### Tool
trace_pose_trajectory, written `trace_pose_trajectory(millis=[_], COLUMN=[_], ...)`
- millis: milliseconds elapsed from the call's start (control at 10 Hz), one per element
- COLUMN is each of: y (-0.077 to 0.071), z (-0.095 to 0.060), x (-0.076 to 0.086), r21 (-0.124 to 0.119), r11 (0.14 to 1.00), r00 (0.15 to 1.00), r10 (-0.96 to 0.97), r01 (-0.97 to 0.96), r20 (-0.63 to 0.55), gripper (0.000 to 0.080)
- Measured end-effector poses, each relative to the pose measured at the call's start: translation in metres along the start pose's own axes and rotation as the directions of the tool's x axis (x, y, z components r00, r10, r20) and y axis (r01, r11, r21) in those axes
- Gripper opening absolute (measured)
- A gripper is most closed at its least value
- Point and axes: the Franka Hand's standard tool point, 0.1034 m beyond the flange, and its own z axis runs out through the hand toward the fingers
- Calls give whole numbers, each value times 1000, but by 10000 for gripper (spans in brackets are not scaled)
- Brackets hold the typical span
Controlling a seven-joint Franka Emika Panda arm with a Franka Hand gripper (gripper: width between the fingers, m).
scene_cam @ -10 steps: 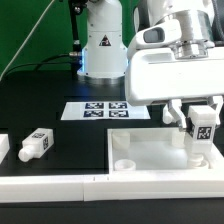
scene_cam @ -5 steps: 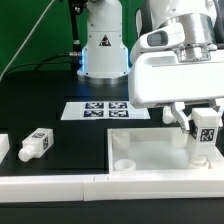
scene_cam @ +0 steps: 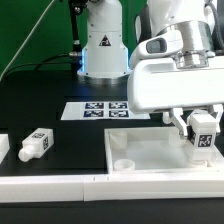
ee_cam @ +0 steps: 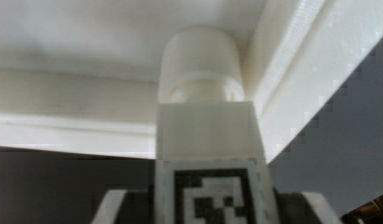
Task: Assemble one leg
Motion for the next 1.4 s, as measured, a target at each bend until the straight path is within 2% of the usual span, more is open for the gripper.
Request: trace_pose_trajectory(millis=[300,400,500,600,700,800,1000,1200,1400], y=[0,0,0,0,2,2,-1,-6,-3], z=[0,0,0,1,-4,-8,-6,-5,-3], x=[0,0,-1,-2,7,15,17,20,7], r21=[2,2,2,8,13,18,45,61,65], r11=[1000,1000,1000,1000,1000,1000,998,997,995], r00=[1000,1000,1000,999,997,995,967,924,874], r10=[2,1,0,2,7,10,20,29,31], r01=[-2,-1,0,-2,-8,-12,-33,-56,-71], r20=[11,13,14,49,76,97,255,382,485], gripper=[284,381,519,519,608,642,648,649,649])
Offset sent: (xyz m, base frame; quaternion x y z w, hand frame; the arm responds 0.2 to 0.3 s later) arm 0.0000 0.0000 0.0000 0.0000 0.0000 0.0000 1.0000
